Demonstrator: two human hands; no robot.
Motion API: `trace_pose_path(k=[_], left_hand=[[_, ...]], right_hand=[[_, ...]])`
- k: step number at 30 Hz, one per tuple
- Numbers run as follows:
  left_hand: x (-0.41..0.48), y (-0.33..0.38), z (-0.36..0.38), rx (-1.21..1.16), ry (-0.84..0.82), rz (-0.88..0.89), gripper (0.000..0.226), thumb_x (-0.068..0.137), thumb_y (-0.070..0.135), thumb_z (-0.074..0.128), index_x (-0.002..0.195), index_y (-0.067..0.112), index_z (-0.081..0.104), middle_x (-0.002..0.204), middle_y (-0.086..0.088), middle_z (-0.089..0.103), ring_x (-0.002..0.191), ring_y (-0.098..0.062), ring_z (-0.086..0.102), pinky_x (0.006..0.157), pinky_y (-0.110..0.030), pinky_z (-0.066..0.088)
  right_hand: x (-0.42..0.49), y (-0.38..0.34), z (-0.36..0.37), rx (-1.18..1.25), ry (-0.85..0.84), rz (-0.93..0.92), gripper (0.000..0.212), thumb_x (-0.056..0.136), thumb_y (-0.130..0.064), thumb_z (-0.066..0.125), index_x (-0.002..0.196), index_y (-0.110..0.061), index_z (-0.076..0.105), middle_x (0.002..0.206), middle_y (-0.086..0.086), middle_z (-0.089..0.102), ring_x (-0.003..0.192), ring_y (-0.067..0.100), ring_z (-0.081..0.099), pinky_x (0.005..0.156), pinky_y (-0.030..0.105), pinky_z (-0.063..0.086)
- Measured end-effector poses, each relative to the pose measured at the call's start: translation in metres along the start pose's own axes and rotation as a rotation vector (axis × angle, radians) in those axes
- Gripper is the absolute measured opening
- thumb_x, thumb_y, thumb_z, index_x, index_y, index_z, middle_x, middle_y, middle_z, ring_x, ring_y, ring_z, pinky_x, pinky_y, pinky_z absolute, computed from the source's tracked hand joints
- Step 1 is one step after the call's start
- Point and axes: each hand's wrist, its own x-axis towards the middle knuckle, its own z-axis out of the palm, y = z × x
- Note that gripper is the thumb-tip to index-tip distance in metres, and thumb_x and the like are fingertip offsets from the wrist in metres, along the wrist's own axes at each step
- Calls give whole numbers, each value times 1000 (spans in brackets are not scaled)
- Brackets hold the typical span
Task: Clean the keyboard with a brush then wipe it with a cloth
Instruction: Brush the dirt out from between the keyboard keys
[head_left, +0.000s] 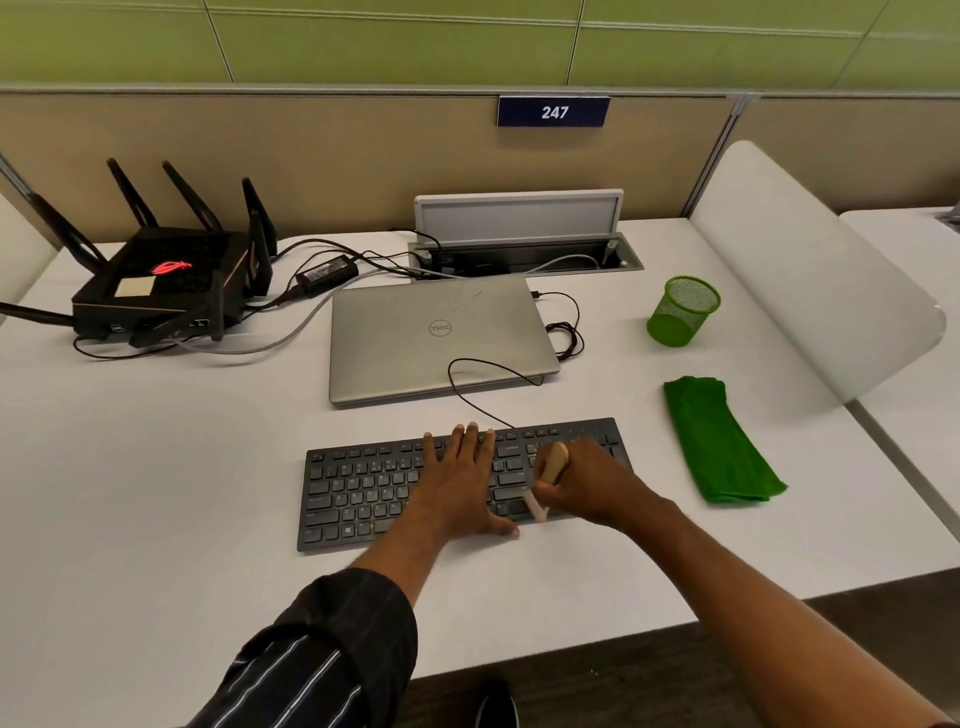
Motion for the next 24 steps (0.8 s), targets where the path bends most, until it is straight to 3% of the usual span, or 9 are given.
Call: trace_pose_path(k=[4,9,15,24], left_hand=[[-1,-1,0,-12,2,10,134,73,86,60,160,16,-15,169,-14,-14,155,-32,-13,121,-65,-5],[-4,-7,2,-11,14,6,133,74,85,59,160,15,-15,169,-13,-13,156,-31,-12,120,-66,-5],[-9,-11,2,-39,28,1,133,74,85,60,160,14,-13,169,-13,-12,156,-30,-12,120,-66,-6],[-14,-20,1,-54,23,-20,133,75,84,60,159,14,-16,169,-13,-12,156,-31,-11,119,-65,-9]], right_hand=[[0,2,8,16,69,-2,22,84,-18,69,66,-26,60,65,-3,67,58,9,61,54,18,45],[-4,-3,9,-103,-50,14,15,84,-13,69,72,-17,61,73,7,68,61,12,59,55,16,44],[-1,-17,18,38,115,-31,10,85,-15,68,75,-12,67,66,2,67,56,12,60,53,21,48],[-1,-22,29,-45,-13,-24,11,83,-13,70,73,-13,65,69,5,68,61,14,65,55,21,53]])
